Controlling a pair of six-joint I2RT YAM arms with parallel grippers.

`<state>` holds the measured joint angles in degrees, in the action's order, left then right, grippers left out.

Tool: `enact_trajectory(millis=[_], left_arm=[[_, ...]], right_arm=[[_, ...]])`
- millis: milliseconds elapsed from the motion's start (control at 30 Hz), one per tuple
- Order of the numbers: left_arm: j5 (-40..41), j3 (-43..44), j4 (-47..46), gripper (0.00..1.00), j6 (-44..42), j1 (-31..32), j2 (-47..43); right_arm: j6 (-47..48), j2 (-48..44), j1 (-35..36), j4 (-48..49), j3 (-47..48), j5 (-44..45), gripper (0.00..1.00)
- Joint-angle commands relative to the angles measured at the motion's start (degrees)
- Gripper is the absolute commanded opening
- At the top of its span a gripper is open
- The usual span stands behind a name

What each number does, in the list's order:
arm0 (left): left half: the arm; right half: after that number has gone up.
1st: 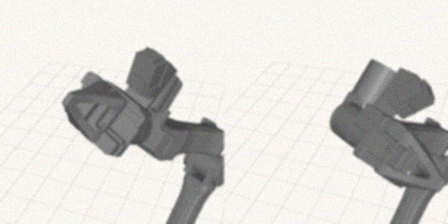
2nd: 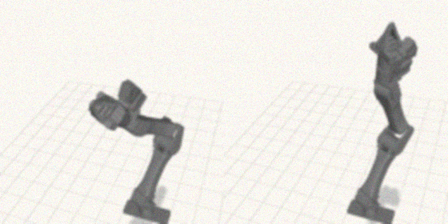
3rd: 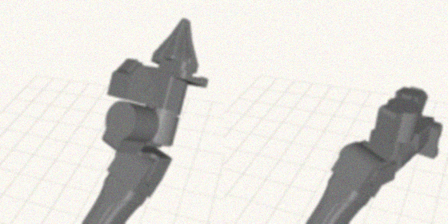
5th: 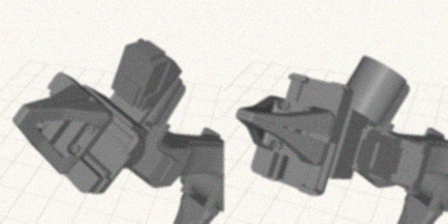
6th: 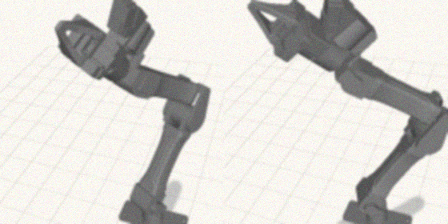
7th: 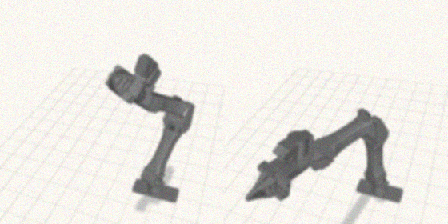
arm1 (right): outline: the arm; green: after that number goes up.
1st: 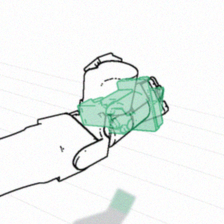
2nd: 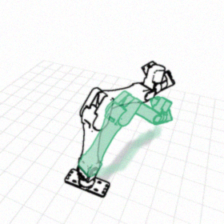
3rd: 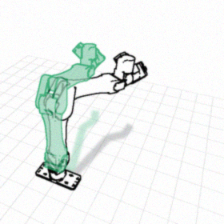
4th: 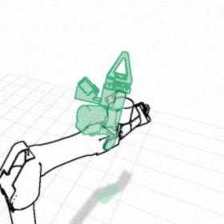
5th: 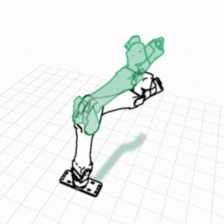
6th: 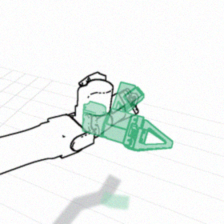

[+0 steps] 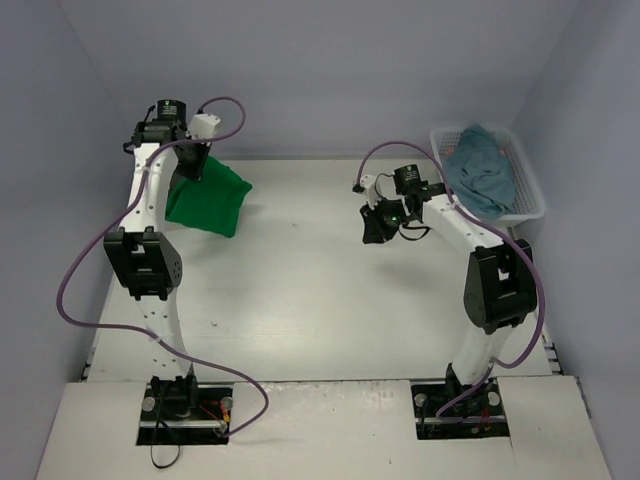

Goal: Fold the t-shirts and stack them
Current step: Neatly place the folded tshirt to the corner

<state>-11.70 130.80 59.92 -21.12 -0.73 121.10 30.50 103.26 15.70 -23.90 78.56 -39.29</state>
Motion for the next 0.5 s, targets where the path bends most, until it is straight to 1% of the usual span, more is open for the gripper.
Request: enact_trajectory(millis=[0,133,467], left_arm=[[1.07,6.56,1.07,0.0,-1.99,-1.73,-0.78],[1.6,10.43,1.51,0.0,-2.6,-2.69,0.54],[0.72,14.48,2.04,0.0,-2.52,-5.24,2.65]], right_arm=[[0.52,-3.51,-0.41,0.17,0.45,-2.02,0.11],[0.44,-3.42,-0.41,0.26,0.54,-2.11,0.11],[0.35,-2.72,-0.5,0.52,0.27,-2.28,0.11]])
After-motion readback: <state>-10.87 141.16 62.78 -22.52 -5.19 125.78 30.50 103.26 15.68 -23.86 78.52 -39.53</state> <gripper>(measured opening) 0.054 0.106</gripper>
